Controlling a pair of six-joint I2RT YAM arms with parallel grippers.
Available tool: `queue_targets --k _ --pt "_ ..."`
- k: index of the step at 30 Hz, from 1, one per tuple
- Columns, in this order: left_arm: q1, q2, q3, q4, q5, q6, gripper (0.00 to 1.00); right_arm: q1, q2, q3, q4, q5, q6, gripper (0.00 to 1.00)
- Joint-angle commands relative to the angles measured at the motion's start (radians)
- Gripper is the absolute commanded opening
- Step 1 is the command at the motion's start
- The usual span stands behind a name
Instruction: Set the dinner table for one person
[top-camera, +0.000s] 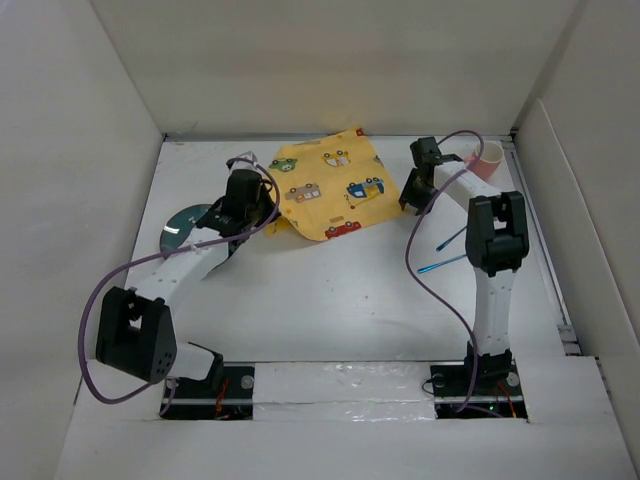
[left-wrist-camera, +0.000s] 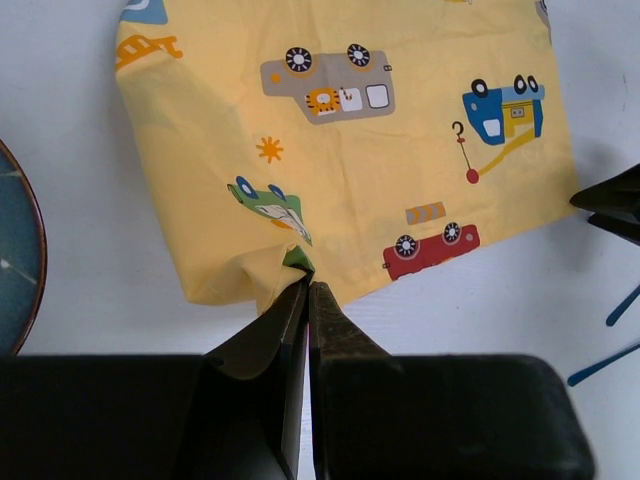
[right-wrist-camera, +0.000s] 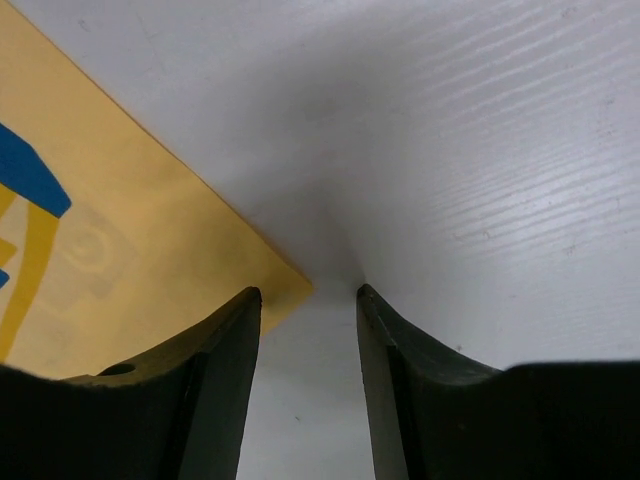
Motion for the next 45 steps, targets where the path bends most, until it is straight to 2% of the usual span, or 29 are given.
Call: queue_targets --k 1,5,6,11,14,15,16,17,18,24,27,28,30,31,33,34,36,37,39,40,42,43,44,45 --pt "-0.008 -0.055 -0.008 0.034 -0.02 0.02 0.0 0.022 0.027 0.048 -0.096 0.028 -0.017 0.5" --pt "-0.008 -0.063 -0.013 0.037 -0.029 0.026 0.0 0.022 0.056 0.088 -0.12 -0.003 -0.039 0.48" --pt "-0.008 -0.066 -0.013 0.036 -0.027 0.026 0.0 0.022 0.079 0.129 -0.146 -0.008 -0.04 0.44" --pt "-0.008 -0.08 -0.019 0.042 -0.02 0.023 0.0 0.022 0.155 0.247 -0.22 -0.017 -0.067 0.4" --pt "-0.008 -0.089 -0.025 0.047 -0.023 0.018 0.0 0.022 0.175 0.278 -0.248 -0.026 -0.068 0.31" --pt "-0.008 -0.091 -0.027 0.047 -0.021 0.02 0.0 0.022 0.175 0.28 -0.248 -0.034 -0.07 0.21" --pt "-0.008 -0.091 -0.027 0.048 -0.023 0.02 0.0 0.013 0.17 0.277 -0.245 -0.038 -0.07 0.17" --pt "-0.008 -0.091 -0.025 0.048 -0.029 0.023 0.0 0.013 0.15 0.246 -0.226 -0.044 -0.064 0.06" --pt "-0.008 -0.089 -0.025 0.048 -0.029 0.023 0.0 0.013 0.15 0.246 -0.207 -0.05 -0.063 0.0" --pt "-0.008 -0.036 0.03 0.054 -0.038 0.056 0.0 -0.006 -0.098 0.065 0.014 -0.086 -0.036 0.0" --pt "-0.008 0.062 0.155 0.037 -0.061 0.101 0.0 -0.026 -0.221 0.098 0.066 -0.119 -0.03 0.0" --pt "-0.008 0.093 0.253 0.033 -0.069 0.113 0.0 -0.026 -0.242 0.121 0.077 -0.123 -0.025 0.0" --pt "-0.008 0.192 0.371 0.01 -0.086 0.138 0.0 -0.035 -0.265 0.26 0.071 -0.196 -0.024 0.0" --pt "0.001 0.226 0.51 0.001 -0.083 0.147 0.0 -0.046 -0.259 0.327 0.059 -0.208 -0.019 0.0" --pt "0.012 0.338 0.675 -0.048 -0.081 0.156 0.0 -0.056 -0.241 0.474 0.019 -0.237 -0.01 0.0" --pt "0.025 0.369 0.86 -0.071 -0.078 0.162 0.0 -0.056 -0.23 0.597 0.018 -0.25 -0.004 0.0" --pt "0.05 0.441 1.023 -0.119 -0.064 0.159 0.0 -0.076 -0.242 0.66 0.063 -0.297 0.022 0.0" --pt "0.05 0.454 1.153 -0.128 -0.058 0.176 0.0 -0.076 -0.282 0.656 0.086 -0.311 0.038 0.0" --pt "0.05 0.445 1.211 -0.118 -0.061 0.205 0.0 -0.101 -0.333 0.602 0.151 -0.354 0.044 0.0" --pt "0.05 0.423 1.187 -0.101 -0.06 0.222 0.0 -0.101 -0.401 0.559 0.175 -0.365 0.044 0.0" --pt "0.05 0.336 1.106 -0.053 -0.075 0.267 0.0 -0.11 -0.481 0.356 0.249 -0.38 0.035 0.0" --pt "0.05 0.301 0.981 -0.032 -0.083 0.277 0.0 -0.119 -0.523 0.274 0.274 -0.385 0.027 0.0" --pt "0.05 0.265 0.911 0.02 -0.075 0.306 0.0 -0.13 -0.595 0.106 0.313 -0.386 0.027 0.0" --pt "0.059 0.198 0.833 0.04 -0.069 0.319 0.0 -0.13 -0.63 0.02 0.332 -0.397 0.026 0.0"
